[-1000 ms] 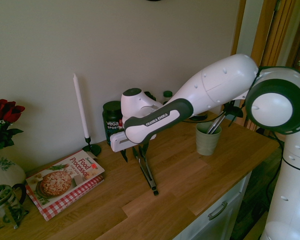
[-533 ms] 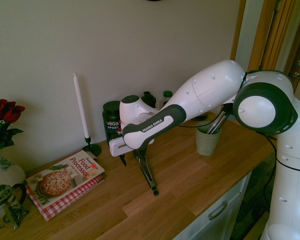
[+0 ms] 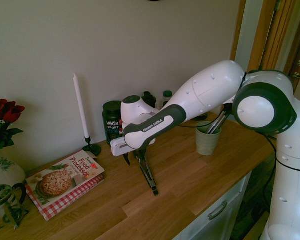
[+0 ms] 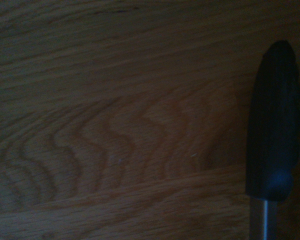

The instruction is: Put the tongs back in the holder

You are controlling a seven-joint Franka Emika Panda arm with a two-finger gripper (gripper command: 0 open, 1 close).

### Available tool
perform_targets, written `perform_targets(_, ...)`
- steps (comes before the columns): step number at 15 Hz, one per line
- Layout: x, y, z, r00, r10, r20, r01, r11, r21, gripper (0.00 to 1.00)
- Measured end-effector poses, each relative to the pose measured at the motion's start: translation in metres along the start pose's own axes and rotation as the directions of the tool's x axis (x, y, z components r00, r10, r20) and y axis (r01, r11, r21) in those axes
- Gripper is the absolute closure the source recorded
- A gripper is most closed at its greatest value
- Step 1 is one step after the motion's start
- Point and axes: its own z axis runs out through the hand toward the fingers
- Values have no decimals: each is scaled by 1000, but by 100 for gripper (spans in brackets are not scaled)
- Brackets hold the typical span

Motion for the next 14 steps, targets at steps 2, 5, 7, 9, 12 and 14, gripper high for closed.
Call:
perform_targets(2,1,1,3,1000,3,2,-3,1000,-2,100)
perform_targets(5,1,7,13,1000,7,4,-7,1000,-2,100)
perform_targets(7,1,10,16,1000,10,4,-10,1000,5,100)
perform_targets(9,4,10,17,1000,14,1,-14,1000,9,100)
perform_targets(12,12,13,17,1000,21,-4,-21,1000,15,100)
perform_targets(14,19,15,17,1000,26,-7,-26,1000,19,100)
